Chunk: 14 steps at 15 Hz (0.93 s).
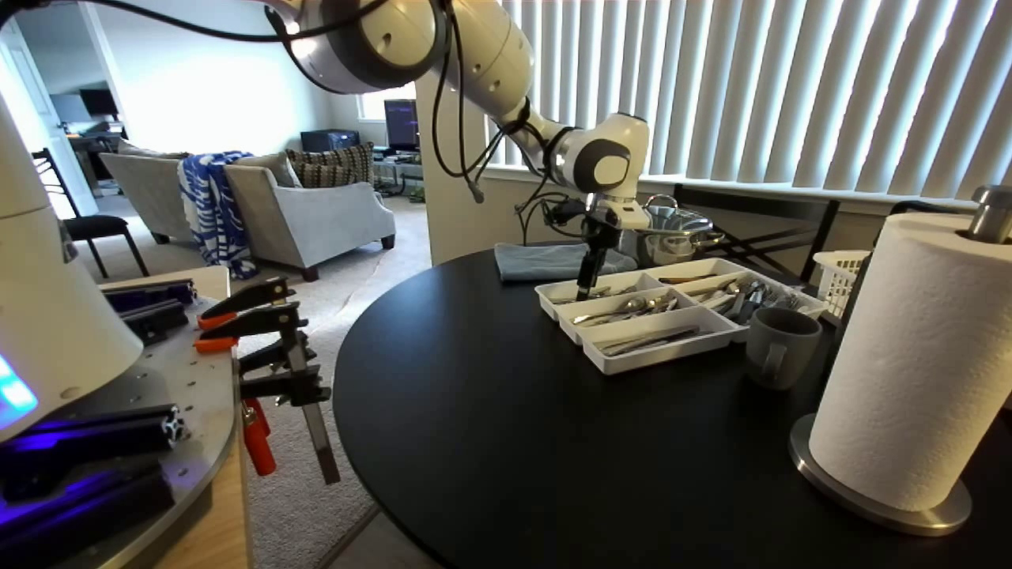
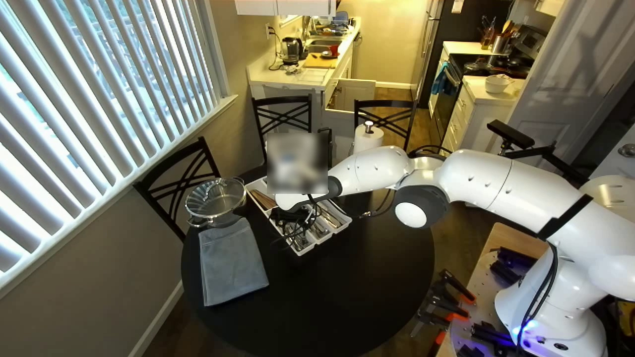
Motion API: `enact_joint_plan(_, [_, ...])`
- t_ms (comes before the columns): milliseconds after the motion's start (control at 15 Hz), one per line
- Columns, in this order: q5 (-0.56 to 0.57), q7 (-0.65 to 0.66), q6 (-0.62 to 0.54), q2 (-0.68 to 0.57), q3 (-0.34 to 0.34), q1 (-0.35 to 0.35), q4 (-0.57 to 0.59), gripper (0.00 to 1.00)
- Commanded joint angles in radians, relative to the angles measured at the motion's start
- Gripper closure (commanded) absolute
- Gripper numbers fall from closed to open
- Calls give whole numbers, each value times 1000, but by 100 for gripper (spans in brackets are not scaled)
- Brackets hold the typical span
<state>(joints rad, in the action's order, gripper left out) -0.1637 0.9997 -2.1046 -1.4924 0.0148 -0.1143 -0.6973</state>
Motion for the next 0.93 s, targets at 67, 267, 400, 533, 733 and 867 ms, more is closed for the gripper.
enact_joint_plan(67, [-20,31,56,0,-33,16,-4,38])
enact_joint_plan(267, [-19,19,63,0,-39,15,-6,58])
enact_joint_plan(400, [-15,6,64,0,-42,12,-7,71])
enact_joint_plan(533, [-2,-16,62,0,-37,6,-7,57])
enact_joint_plan(733, [16,-108,65,0,-40,5,-8,74])
enact_joint_plan(867, [36,-203,69,0,-37,2,-9,87])
